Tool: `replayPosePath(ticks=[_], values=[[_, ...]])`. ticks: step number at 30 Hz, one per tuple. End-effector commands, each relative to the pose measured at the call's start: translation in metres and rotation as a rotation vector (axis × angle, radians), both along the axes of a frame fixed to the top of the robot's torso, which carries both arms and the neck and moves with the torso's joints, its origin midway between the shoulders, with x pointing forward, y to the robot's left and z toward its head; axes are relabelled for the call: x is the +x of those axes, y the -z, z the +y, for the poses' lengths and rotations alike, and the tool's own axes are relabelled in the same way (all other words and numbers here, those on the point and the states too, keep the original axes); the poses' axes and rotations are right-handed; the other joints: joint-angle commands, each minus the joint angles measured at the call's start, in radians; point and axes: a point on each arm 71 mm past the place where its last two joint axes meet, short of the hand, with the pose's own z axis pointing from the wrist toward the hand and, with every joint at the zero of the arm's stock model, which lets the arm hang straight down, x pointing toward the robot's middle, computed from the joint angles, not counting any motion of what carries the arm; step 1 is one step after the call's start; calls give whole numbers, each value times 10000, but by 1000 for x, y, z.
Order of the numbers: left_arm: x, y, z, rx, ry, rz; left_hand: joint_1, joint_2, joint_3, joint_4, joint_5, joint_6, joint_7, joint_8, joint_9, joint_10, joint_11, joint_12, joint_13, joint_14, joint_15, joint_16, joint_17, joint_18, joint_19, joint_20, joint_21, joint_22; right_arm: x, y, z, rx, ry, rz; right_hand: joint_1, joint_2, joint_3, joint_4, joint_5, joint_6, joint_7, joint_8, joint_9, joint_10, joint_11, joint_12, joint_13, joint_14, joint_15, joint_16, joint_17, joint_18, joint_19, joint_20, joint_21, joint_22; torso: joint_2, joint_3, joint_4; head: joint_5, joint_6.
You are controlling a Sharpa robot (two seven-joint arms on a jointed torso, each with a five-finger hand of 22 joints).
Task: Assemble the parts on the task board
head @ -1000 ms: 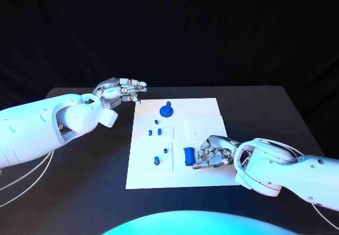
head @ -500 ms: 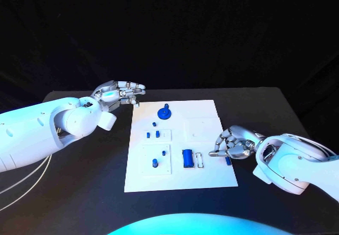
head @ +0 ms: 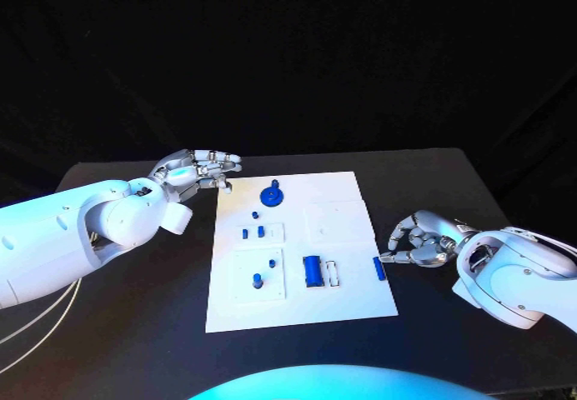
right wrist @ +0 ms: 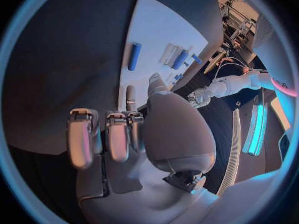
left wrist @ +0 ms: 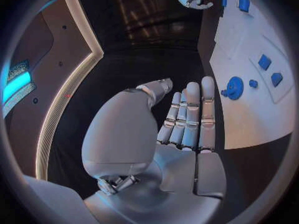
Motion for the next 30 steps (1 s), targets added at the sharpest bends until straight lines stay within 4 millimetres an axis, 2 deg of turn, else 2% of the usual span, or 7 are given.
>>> replayPosePath(ticks=[1, 9, 17, 30], values=[[-1, -1, -3, -203, 130, -111, -83, -46, -10, 77, 13, -63, 225, 49, -4, -83, -5, 38, -10, -14, 76, 8, -8, 144, 75, 13, -39, -14, -2, 3, 0, -809, -296, -234, 82, -32, 93, 0, -22, 205, -31, -62, -11, 900, 5, -61, 2456, 1064, 43, -1, 2567, -31, 889, 51, -64, 2300, -10, 3, -11, -26, -16], [-2, 1, -2, -196, 129, -67, -83, -46, -10, 77, 13, -63, 225, 49, -4, -83, -5, 38, -10, -14, 76, 8, -8, 144, 75, 13, -39, -14, -6, 17, 4, -1165, -385, 176, -20, 0, 90, 12, -71, 444, -91, -84, -19, 885, -46, -94, 2436, 1060, 2, -10, 2553, -24, 887, 35, -95, 2290, -5, -8, -4, -53, -50], [-2, 1, -2, -197, 143, -52, -83, -46, -10, 77, 13, -63, 225, 49, -4, -83, -5, 38, -10, -14, 76, 8, -8, 144, 75, 13, -39, -14, -7, 28, 15, -1144, -466, 356, -110, 84, 108, 12, -56, 530, -118, -111, -28, 891, -70, -86, 2441, 1063, -18, -4, 2564, -26, 890, 21, -83, 2295, -6, 3, 3, -15, -65], [-2, 1, 0, -182, 139, -28, -97, -44, -18, 94, 16, -66, 221, 62, -2, -85, -8, 63, -15, -26, 76, 7, -12, 144, 72, 16, -64, -29, -3, 37, 20, -1250, -477, 448, -40, 428, 267, -20, 74, 686, -186, -203, -54, 921, -132, -38, 2471, 1070, -70, 10, 2589, -33, 901, -23, -49, 2307, -10, -3, -1, 15, -81]])
